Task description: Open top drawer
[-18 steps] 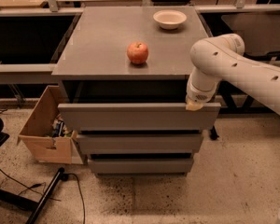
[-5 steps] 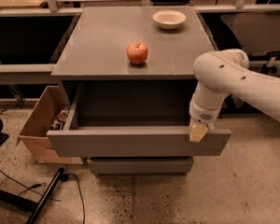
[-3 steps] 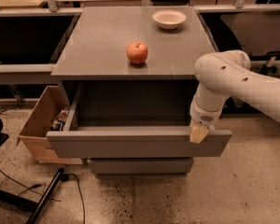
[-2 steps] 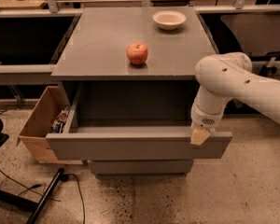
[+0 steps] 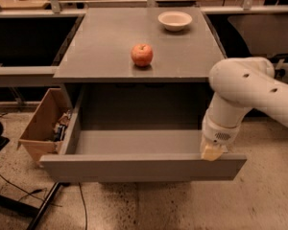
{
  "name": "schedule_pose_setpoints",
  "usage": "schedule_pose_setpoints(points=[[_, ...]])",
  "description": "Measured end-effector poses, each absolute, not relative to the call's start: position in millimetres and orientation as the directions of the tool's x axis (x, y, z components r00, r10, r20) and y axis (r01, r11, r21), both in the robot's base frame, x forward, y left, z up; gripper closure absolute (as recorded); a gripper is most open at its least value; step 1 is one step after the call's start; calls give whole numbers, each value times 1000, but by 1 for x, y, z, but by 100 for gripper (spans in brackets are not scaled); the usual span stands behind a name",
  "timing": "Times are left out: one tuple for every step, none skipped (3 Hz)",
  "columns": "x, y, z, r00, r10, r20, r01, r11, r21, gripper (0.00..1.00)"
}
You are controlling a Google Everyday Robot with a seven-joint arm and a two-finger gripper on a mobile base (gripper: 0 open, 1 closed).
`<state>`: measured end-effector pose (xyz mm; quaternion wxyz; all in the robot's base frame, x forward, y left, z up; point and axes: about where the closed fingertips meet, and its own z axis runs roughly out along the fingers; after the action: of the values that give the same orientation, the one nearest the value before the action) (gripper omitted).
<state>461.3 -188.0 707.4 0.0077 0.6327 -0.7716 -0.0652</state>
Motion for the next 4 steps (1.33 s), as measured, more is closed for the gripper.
schedule_pose_setpoints(points=[[462, -188, 708, -199, -977, -71, -975, 190, 111, 100], [423, -201, 703, -215, -975, -61, -966, 204, 160, 100], [411, -205, 701, -220, -974, -56, -961, 206, 182, 100], [383, -216, 697, -231, -972, -44, -950, 215, 227, 100]])
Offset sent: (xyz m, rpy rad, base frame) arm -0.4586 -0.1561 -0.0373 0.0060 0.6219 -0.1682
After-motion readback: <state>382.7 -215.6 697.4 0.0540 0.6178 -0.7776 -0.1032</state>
